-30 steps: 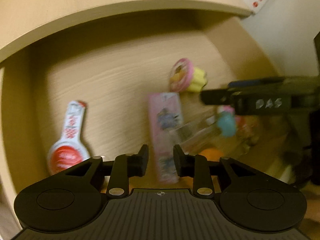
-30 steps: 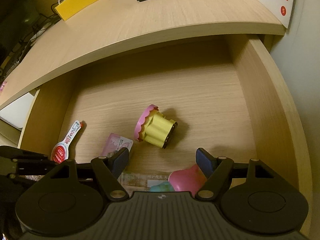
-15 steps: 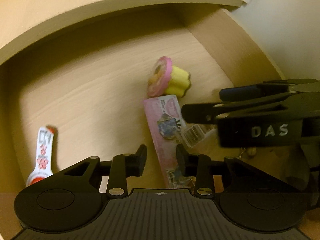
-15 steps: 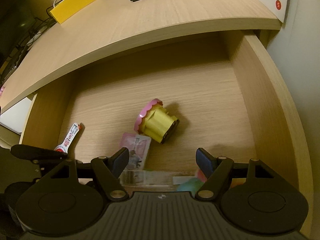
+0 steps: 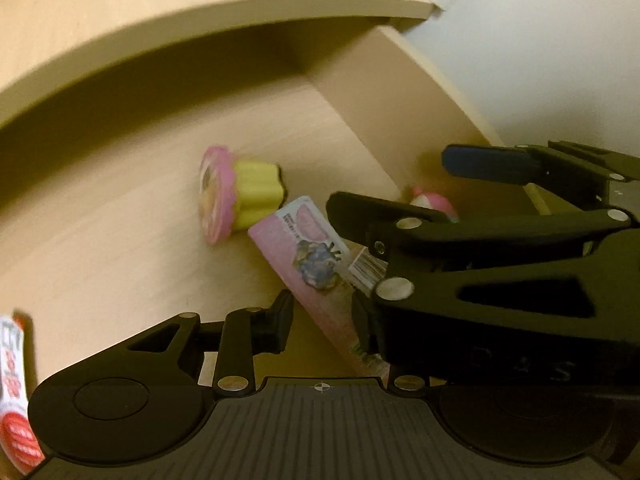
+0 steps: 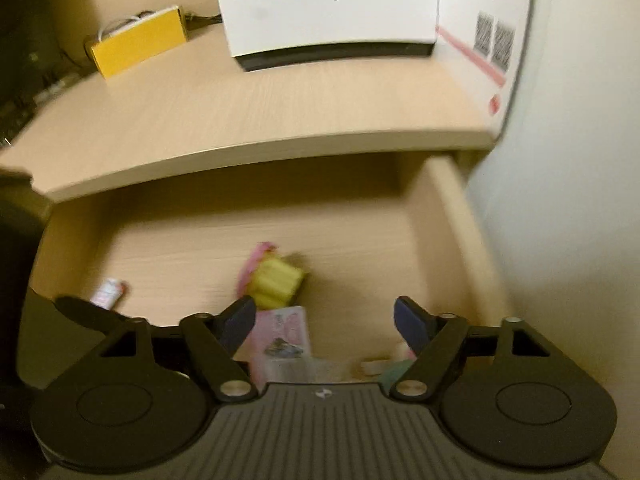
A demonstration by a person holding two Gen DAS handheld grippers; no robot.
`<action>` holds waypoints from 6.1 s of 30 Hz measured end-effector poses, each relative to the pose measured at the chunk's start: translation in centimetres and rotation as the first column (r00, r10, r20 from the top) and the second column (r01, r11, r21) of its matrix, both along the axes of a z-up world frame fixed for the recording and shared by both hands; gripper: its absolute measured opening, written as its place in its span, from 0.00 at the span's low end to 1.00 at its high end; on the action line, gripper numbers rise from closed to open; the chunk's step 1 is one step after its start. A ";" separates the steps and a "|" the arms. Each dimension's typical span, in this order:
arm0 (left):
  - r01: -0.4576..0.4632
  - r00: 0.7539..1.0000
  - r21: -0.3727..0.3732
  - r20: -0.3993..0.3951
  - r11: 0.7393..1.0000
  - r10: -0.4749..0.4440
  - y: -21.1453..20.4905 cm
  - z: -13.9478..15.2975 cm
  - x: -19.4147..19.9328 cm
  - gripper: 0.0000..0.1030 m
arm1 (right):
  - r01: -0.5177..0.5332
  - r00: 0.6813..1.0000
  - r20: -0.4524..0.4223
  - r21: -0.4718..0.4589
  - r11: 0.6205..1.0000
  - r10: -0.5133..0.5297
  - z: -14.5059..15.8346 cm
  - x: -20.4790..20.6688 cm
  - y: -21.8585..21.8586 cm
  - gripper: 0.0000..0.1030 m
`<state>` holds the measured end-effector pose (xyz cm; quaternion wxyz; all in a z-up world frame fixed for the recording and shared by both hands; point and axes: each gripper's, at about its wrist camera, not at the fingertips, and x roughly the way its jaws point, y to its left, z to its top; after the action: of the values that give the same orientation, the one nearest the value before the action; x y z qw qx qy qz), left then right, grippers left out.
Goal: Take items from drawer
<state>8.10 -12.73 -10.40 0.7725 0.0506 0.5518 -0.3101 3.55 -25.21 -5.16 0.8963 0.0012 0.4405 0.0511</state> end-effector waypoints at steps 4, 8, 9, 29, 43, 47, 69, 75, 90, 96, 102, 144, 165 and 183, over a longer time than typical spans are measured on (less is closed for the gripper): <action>-0.006 0.999 0.039 0.047 0.999 0.004 0.6 0.2 -0.2 0.37 | 0.045 0.999 -0.002 -0.010 0.999 -0.045 -0.2 0.2 -0.9 0.77; -0.018 0.989 0.131 0.149 0.991 -0.002 1.7 0.8 -0.6 0.37 | 0.066 0.997 0.040 -0.033 0.997 -0.065 -0.1 -0.4 -1.0 0.82; -0.021 0.985 0.156 0.173 0.988 -0.007 2.0 0.9 -0.7 0.37 | 0.061 0.997 0.043 -0.033 0.998 -0.060 0.0 -0.4 -0.9 0.82; -0.081 0.995 0.072 0.059 0.994 0.077 4.2 0.9 1.8 0.20 | -0.039 0.999 -0.033 -0.051 0.998 0.037 -0.4 0.3 0.8 0.82; -0.022 0.996 0.081 0.085 0.997 0.015 3.3 0.7 2.1 0.27 | -0.014 0.995 -0.103 -0.051 0.999 0.009 -0.4 1.3 1.3 0.82; 0.010 0.988 0.142 0.150 0.990 -0.032 3.6 0.8 1.7 0.30 | -0.048 0.990 -0.138 -0.087 0.995 0.036 -0.5 1.4 2.2 0.82; 0.046 0.934 0.312 0.323 0.949 -0.151 7.1 0.9 0.1 0.07 | 0.009 0.999 -0.045 -0.219 0.976 -0.019 -0.2 -0.7 6.5 0.82; 0.030 0.961 0.219 0.262 0.975 -0.088 7.5 1.0 1.0 0.07 | 0.062 0.996 -0.054 -0.139 0.988 -0.070 0.0 -0.5 5.2 0.82; -0.059 0.980 0.103 0.194 0.993 0.039 8.5 0.9 2.3 0.12 | -0.012 0.998 -0.058 -0.114 0.993 0.005 -0.2 -0.5 5.6 0.82; -0.106 0.975 0.078 0.203 0.991 0.089 9.4 0.7 2.1 0.12 | -0.062 0.997 0.027 -0.183 0.981 0.068 0.6 -1.7 6.3 0.82; -0.171 0.973 0.022 0.159 0.985 0.165 10.2 0.7 2.5 0.12 | -0.093 0.989 0.089 -0.259 0.961 0.120 0.7 -2.6 6.4 0.82; 0.123 0.952 0.154 0.261 0.980 -0.161 7.3 1.0 1.3 0.18 | -0.090 0.996 0.012 -0.190 0.978 0.094 0.1 -1.8 5.3 0.82; -0.015 0.981 0.023 0.196 1.000 0.010 12.9 4.2 1.0 0.31 | -0.058 0.998 -0.036 0.029 0.998 0.059 0.0 7.1 6.6 0.82; -0.192 0.974 0.083 0.138 0.978 0.180 17.5 6.6 0.4 0.31 | -0.184 0.982 -0.037 -0.009 0.983 0.184 1.3 5.0 4.8 0.54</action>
<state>8.48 4.73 -3.80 0.8290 0.0557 0.5171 -0.2056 8.60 -20.38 -3.91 0.8796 -0.0444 0.4552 0.1309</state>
